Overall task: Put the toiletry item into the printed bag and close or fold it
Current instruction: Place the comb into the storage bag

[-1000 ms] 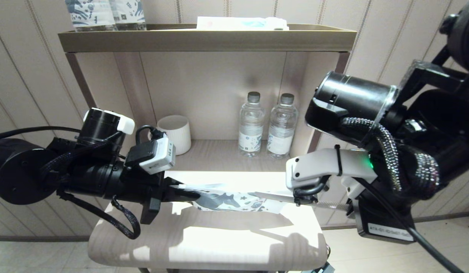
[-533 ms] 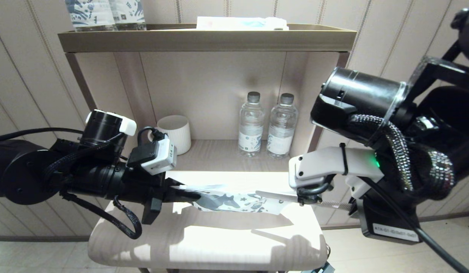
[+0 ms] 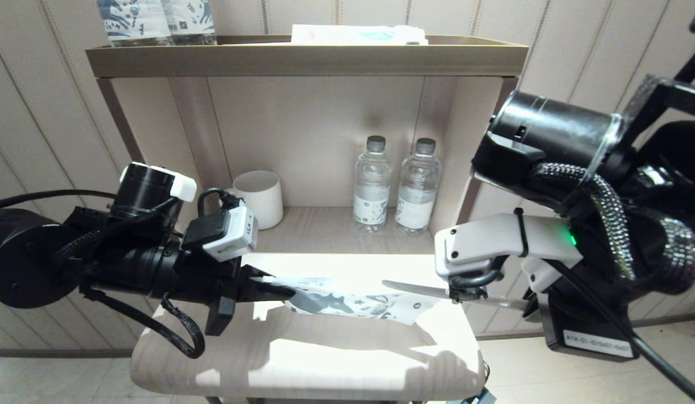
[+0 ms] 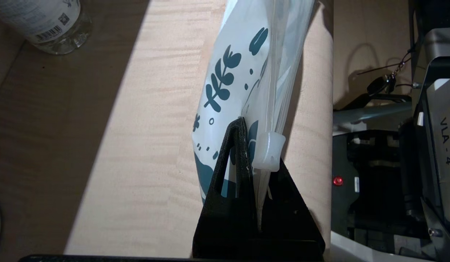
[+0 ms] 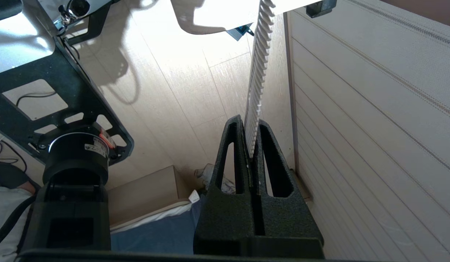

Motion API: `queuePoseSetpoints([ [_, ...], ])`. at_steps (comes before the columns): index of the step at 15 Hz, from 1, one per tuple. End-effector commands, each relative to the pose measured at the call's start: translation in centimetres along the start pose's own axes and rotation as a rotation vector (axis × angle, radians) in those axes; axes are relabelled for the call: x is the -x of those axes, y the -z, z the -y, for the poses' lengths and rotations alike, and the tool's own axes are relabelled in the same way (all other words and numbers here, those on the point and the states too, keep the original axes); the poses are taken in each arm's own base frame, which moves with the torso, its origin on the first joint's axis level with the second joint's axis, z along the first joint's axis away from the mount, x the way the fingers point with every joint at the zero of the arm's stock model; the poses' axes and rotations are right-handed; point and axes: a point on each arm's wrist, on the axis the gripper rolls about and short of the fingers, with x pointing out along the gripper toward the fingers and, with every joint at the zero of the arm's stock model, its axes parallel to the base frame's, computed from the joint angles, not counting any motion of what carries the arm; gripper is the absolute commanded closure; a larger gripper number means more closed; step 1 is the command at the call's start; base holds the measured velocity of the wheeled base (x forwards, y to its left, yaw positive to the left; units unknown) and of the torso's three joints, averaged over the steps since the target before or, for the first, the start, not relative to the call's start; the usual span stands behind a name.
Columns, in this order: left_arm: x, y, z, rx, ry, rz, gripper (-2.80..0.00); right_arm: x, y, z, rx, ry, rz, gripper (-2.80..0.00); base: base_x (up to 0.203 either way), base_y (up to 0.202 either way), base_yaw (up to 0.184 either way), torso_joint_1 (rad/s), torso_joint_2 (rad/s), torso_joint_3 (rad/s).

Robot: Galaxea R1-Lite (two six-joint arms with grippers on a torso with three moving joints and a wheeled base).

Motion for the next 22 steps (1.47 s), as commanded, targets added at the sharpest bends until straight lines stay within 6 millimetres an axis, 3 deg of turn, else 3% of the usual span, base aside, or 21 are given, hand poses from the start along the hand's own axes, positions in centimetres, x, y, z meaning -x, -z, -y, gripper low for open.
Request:
queuePoseSetpoints([
  [1,0.3,-0.3,0.3,-0.014,0.001,0.009,0.0,0.0,0.1,0.0,0.006,-0.002,-0.007,0.0,0.0,0.0,0.0,0.0,0.0,0.0],
  [12,0.7,-0.9,1.1,-0.036,0.002,0.021,0.0,-1.3,-1.2,-0.1,0.027,-0.02,-0.037,0.0,0.0,0.0,0.0,0.0,0.0,0.0],
  [22,1.4,-1.9,1.8,-0.066,0.016,0.063,0.0,-0.9,-1.6,0.2,-0.033,0.098,0.002,0.0,0.0,0.0,0.0,0.0,0.0,0.0],
])
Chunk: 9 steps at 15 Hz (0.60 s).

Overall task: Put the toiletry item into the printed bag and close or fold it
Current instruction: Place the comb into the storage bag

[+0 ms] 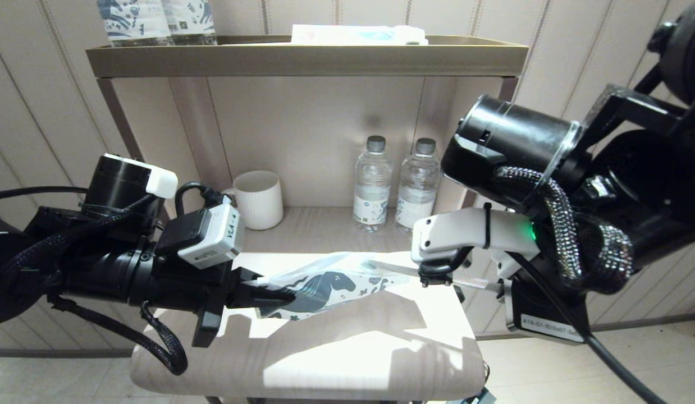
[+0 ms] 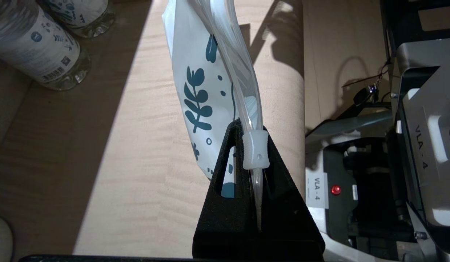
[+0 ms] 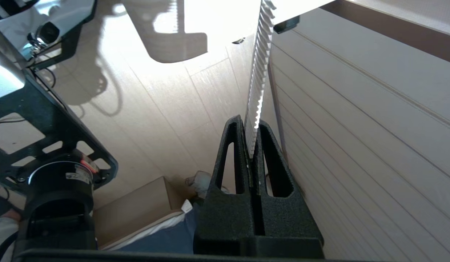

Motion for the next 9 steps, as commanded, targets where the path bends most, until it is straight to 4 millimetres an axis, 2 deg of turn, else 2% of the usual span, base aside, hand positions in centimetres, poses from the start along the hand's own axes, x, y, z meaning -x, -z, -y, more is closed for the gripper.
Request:
queuePoseSetpoints([
  [1,0.1,0.0,0.2,-0.005,0.003,0.004,0.0,0.1,0.1,-0.1,0.005,0.002,-0.004,0.0,0.0,0.0,0.0,0.0,0.0,0.0],
  [5,0.4,-0.3,0.4,-0.012,0.0,0.012,0.0,0.7,0.6,-0.3,0.005,0.019,-0.002,0.0,0.0,0.0,0.0,0.0,0.0,0.0],
  [7,0.8,-0.6,0.1,-0.02,-0.008,0.032,0.0,2.1,1.7,-0.2,-0.029,0.032,0.05,0.0,0.0,0.0,0.0,0.0,0.0,0.0],
  [9,2.0,-0.7,-0.7,-0.013,-0.043,0.052,0.0,3.3,2.3,0.3,-0.138,0.053,0.137,0.0,0.0,0.0,0.0,0.0,0.0,0.0],
])
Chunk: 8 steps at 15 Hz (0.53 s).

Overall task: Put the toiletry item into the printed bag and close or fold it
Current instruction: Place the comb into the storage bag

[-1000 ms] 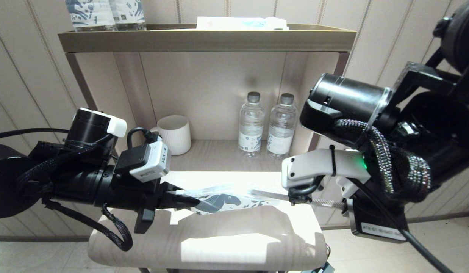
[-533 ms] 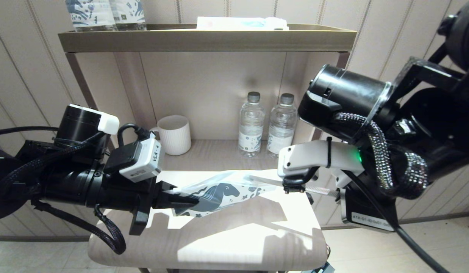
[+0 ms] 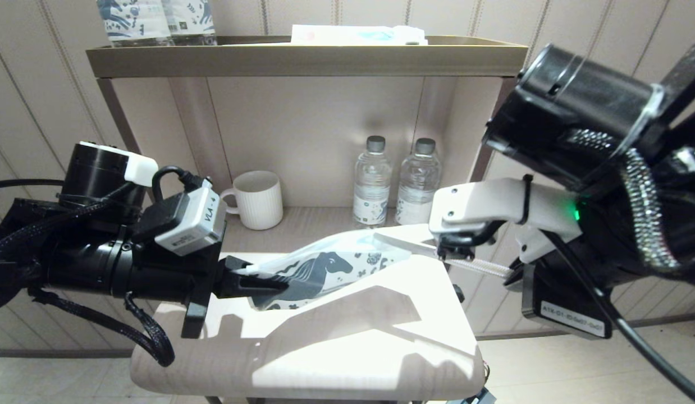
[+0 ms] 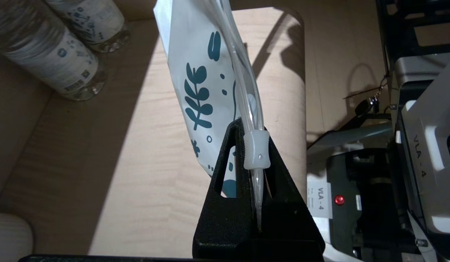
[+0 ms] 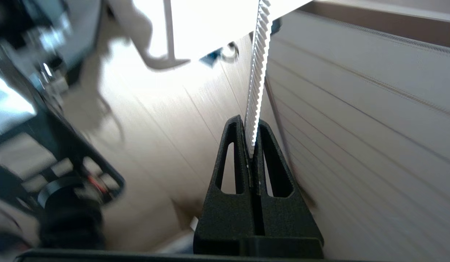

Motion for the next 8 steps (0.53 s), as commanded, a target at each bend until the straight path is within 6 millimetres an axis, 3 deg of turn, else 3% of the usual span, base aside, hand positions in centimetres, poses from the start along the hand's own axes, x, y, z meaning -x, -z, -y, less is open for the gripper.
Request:
queuePoseSetpoints([
  [1,0.5,-0.3,-0.5,0.003,-0.018,0.008,0.0,1.4,0.8,0.3,-0.064,-0.009,0.061,0.0,0.0,0.0,0.0,0.0,0.0,0.0],
  [4,0.1,-0.5,-1.4,0.116,-0.027,0.011,0.0,1.4,0.1,0.1,-0.177,-0.129,0.148,0.0,0.0,0.0,0.0,0.0,0.0,0.0],
  [8,-0.3,-0.4,-1.5,0.132,-0.013,0.009,0.0,-0.1,-1.2,-0.3,-0.189,-0.18,0.137,0.0,0.0,0.0,0.0,0.0,0.0,0.0],
])
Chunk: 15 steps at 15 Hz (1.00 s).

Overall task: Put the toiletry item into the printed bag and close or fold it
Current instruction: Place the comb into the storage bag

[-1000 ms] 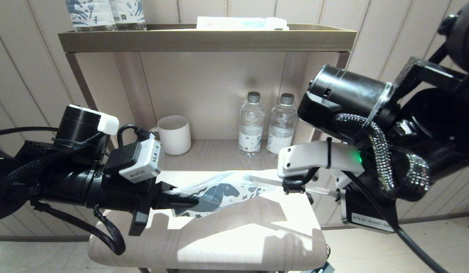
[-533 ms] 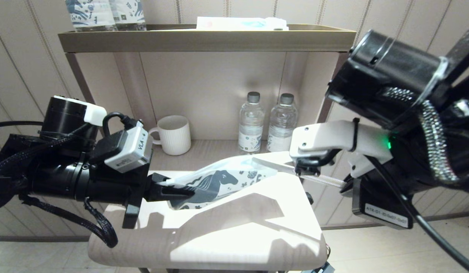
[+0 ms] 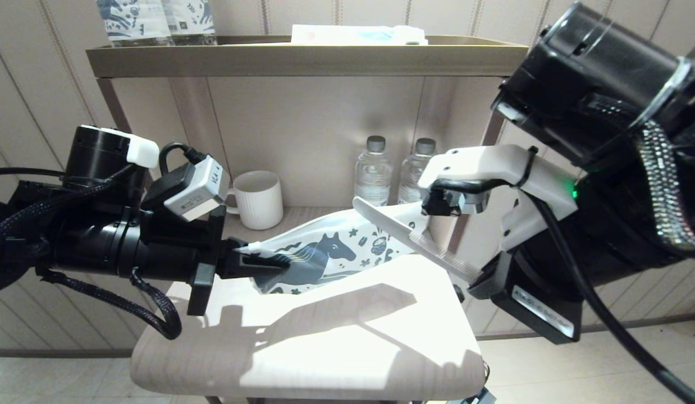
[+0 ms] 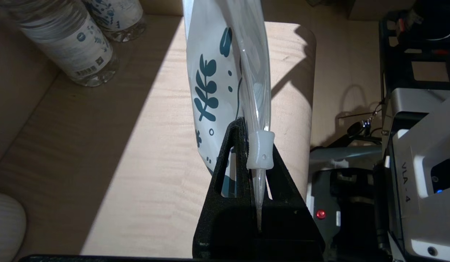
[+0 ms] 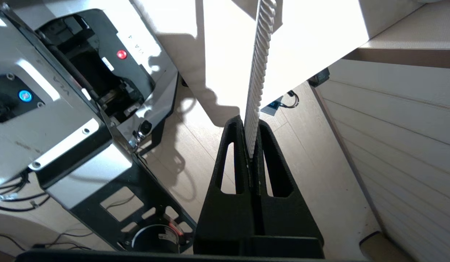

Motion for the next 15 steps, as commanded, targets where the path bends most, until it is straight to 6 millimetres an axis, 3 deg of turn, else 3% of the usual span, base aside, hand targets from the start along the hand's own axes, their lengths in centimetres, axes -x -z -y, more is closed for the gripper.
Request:
queuePoseSetpoints([
  [1,-0.3,0.2,-0.1,0.001,0.01,0.0,0.0,-0.9,-0.5,-0.1,-0.02,-0.001,-0.01,0.0,0.0,0.0,0.0,0.0,0.0,0.0],
  [4,-0.8,0.7,-0.3,0.005,0.021,-0.005,0.0,-0.9,-1.2,-0.1,-0.143,0.005,0.056,0.0,0.0,0.0,0.0,0.0,0.0,0.0],
  [8,-1.5,1.2,-0.9,0.01,0.021,-0.011,0.0,-0.2,-1.9,-1.6,-0.271,-0.034,0.122,0.0,0.0,0.0,0.0,0.0,0.0,0.0],
  [15,-1.3,1.1,-0.7,0.054,0.043,-0.042,0.0,0.6,-0.7,-2.0,-0.169,-0.018,0.055,0.0,0.0,0.0,0.0,0.0,0.0,0.0],
])
